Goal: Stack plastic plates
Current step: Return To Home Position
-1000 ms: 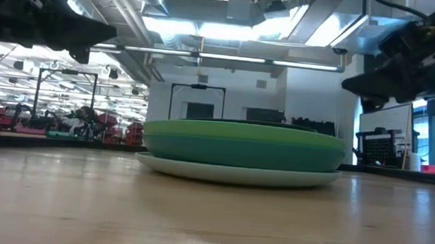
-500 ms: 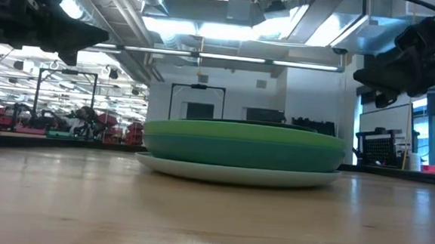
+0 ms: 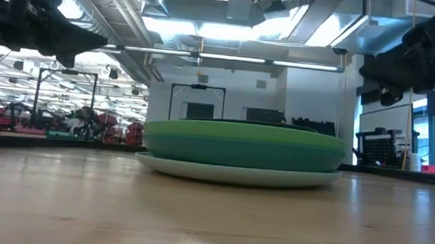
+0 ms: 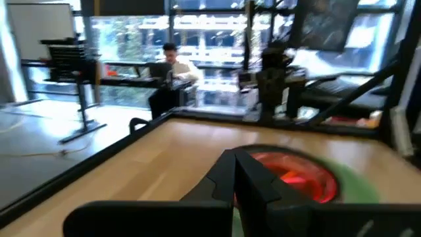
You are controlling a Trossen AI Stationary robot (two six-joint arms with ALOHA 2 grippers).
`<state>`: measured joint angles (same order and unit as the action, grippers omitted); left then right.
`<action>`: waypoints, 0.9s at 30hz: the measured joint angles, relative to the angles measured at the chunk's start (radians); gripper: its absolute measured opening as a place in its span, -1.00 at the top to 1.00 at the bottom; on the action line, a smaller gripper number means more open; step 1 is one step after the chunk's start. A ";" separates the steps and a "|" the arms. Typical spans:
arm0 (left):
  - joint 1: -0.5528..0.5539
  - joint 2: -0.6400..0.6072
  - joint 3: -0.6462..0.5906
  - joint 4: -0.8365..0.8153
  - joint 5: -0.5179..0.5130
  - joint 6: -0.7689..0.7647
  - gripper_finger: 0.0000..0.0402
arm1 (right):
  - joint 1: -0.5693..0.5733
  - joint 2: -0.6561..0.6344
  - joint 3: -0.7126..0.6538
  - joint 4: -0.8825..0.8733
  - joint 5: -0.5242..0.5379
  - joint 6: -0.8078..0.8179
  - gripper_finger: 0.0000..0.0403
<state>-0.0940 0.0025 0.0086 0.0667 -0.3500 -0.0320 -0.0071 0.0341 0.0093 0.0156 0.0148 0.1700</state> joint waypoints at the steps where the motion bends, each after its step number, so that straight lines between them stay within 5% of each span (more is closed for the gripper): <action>1: 0.000 0.000 0.000 -0.008 -0.014 0.010 1.00 | 0.000 0.008 0.000 -0.001 0.000 0.000 0.91; 27: 0.000 0.003 0.000 -0.007 -0.026 0.015 1.00 | 0.000 0.010 0.000 -0.003 -0.005 -0.003 0.91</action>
<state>-0.0937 0.0051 0.0086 0.0601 -0.3760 -0.0166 -0.0071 0.0444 0.0090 0.0124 0.0093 0.1673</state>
